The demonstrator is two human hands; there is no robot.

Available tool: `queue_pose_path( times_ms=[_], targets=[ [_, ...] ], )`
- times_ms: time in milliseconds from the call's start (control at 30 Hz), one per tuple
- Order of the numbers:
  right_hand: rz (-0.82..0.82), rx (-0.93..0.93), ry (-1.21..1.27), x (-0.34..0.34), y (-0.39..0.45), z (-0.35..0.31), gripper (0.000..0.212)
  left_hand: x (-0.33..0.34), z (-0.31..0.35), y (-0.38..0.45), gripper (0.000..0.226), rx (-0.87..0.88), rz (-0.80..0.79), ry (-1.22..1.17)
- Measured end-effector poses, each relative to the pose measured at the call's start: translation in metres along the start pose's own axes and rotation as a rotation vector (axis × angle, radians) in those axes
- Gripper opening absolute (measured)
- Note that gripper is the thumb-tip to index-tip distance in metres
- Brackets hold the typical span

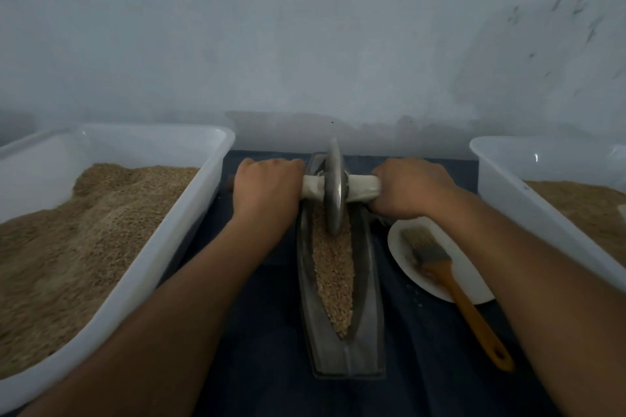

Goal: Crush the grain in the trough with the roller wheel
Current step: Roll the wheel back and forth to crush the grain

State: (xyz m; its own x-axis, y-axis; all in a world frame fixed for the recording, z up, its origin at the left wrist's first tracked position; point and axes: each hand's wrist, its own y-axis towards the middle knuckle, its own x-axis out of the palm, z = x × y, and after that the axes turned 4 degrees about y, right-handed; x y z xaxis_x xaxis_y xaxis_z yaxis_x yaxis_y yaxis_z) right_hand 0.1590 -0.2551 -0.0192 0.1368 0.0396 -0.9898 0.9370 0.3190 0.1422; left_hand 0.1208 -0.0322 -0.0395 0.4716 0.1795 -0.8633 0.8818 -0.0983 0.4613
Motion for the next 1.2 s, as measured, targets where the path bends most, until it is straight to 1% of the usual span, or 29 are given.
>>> queue_pose_path(
  times_ms=[67, 200, 333, 467, 567, 700, 767, 867, 1000, 1100, 1200],
  targets=[
    [0.013, -0.005, -0.004, -0.002, 0.0, -0.001, 0.025, -0.002, -0.001, -0.002, 0.022, -0.009, 0.002, -0.013],
    [0.074, 0.001, -0.029, -0.001, -0.017, -0.008, 0.016, -0.008, 0.0, -0.019, 0.026, -0.005, 0.023, -0.018],
    [0.212, 0.004, -0.018, 0.006, -0.053, -0.016, 0.021, -0.019, 0.004, -0.048, 0.034, 0.01, 0.083, -0.025],
    [0.342, -0.125, 0.03, 0.008, -0.097, -0.023, 0.029, -0.032, 0.004, -0.082, 0.034, 0.034, 0.104, -0.079],
    [0.381, -0.183, 0.019, 0.004, -0.126, -0.026, 0.031, -0.041, 0.004, -0.107, 0.036, 0.065, 0.156, -0.064],
    [0.37, -0.185, 0.06, 0.002, -0.151, -0.029, 0.035, -0.051, 0.005, -0.124, 0.043, 0.133, 0.243, -0.051],
    [0.354, -0.178, 0.089, 0.003, -0.154, -0.029, 0.034, -0.052, 0.006, -0.125, 0.045, 0.134, 0.247, -0.039],
    [0.301, -0.149, 0.098, 0.003, -0.141, -0.027, 0.03, -0.046, 0.007, -0.114, 0.044, 0.113, 0.182, -0.017],
    [0.264, -0.098, 0.016, 0.002, -0.1, -0.026, 0.028, -0.031, 0.0, -0.084, 0.04, 0.06, 0.053, -0.056],
    [0.232, -0.071, -0.037, 0.0, -0.066, -0.023, 0.023, -0.018, -0.004, -0.061, 0.042, 0.038, 0.024, -0.089],
    [0.17, -0.051, -0.084, -0.001, -0.039, -0.017, 0.023, -0.007, -0.006, -0.042, 0.037, 0.013, 0.008, -0.076]
  ],
)
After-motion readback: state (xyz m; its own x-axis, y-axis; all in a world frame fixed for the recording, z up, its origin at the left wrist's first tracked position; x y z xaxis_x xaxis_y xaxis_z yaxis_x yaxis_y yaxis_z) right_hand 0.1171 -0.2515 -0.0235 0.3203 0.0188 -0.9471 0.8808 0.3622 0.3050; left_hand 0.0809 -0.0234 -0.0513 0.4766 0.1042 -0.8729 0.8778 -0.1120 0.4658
